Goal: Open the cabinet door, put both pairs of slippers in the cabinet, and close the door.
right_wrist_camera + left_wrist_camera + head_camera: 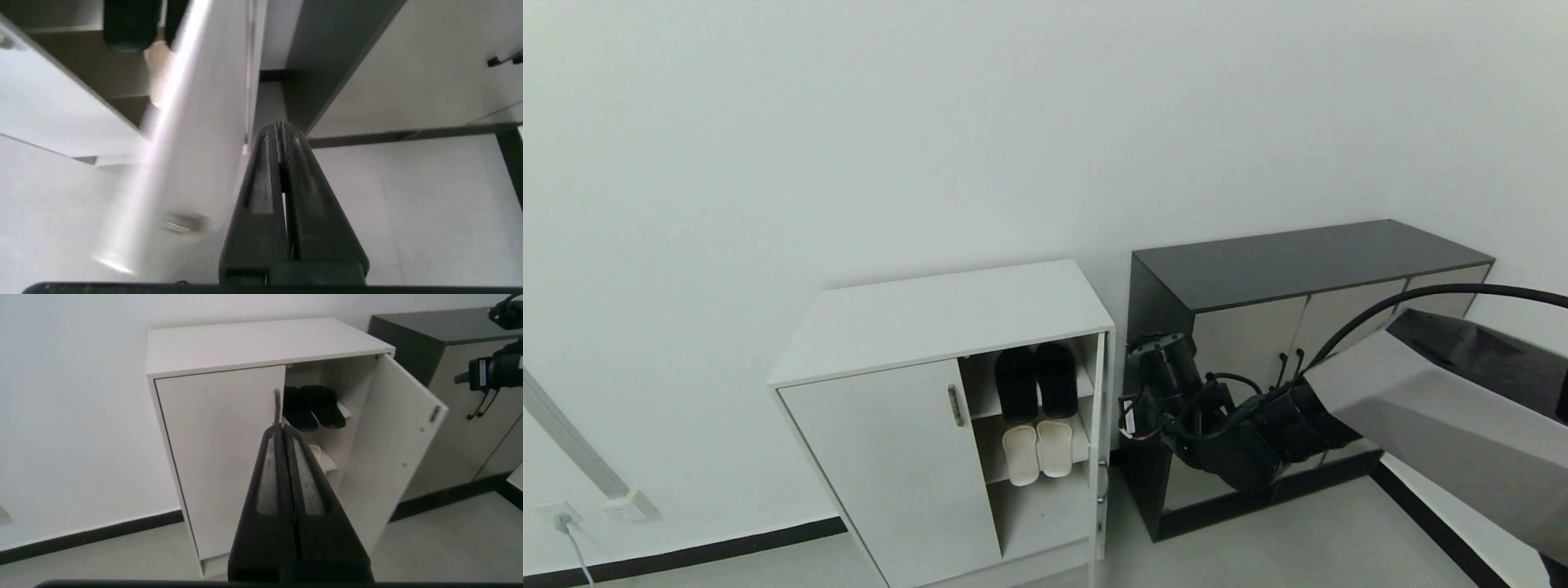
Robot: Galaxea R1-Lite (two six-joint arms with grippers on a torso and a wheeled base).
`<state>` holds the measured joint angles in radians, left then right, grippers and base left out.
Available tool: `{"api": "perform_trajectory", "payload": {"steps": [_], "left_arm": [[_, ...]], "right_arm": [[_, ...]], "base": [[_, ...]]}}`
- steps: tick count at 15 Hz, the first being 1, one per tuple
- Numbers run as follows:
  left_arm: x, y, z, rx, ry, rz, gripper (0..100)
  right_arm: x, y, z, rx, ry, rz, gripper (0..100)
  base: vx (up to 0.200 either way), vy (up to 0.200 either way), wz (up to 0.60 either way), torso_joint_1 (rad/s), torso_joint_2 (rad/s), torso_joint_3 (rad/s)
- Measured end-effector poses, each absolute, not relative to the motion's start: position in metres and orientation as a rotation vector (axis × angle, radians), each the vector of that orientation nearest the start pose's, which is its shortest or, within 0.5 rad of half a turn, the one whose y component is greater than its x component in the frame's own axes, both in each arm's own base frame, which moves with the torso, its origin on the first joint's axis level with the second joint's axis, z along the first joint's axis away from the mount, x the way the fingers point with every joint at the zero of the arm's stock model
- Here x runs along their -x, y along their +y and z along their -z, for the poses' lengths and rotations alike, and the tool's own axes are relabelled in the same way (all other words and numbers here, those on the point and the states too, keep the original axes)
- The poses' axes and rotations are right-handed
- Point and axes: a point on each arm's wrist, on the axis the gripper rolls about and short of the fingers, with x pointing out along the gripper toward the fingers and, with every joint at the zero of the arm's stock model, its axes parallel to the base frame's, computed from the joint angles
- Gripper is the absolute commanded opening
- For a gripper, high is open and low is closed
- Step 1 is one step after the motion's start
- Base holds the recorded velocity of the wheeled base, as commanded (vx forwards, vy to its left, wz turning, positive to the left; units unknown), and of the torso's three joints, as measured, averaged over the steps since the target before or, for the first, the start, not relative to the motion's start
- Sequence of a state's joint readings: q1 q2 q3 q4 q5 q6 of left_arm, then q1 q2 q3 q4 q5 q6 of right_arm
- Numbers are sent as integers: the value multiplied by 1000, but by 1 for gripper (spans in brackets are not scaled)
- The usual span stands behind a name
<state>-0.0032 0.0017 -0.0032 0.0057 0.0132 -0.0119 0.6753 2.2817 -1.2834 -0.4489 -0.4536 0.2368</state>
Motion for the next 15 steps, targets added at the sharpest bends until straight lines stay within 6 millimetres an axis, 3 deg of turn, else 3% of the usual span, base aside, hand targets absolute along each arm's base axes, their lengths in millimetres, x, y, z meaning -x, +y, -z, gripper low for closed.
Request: {"api": "perform_trajectory", "payload": {"steps": [6, 15], "left_arm": [[23, 0, -76, 12, 5, -10, 0], [23, 0, -76, 12, 5, -10, 0]], "right_arm": [[-335, 271, -73, 92, 482, -190, 0], [-323, 275, -76, 88, 491, -255, 0]], "base": [[0, 0, 0, 0, 0, 0], [0, 0, 533, 4, 3, 3]]}}
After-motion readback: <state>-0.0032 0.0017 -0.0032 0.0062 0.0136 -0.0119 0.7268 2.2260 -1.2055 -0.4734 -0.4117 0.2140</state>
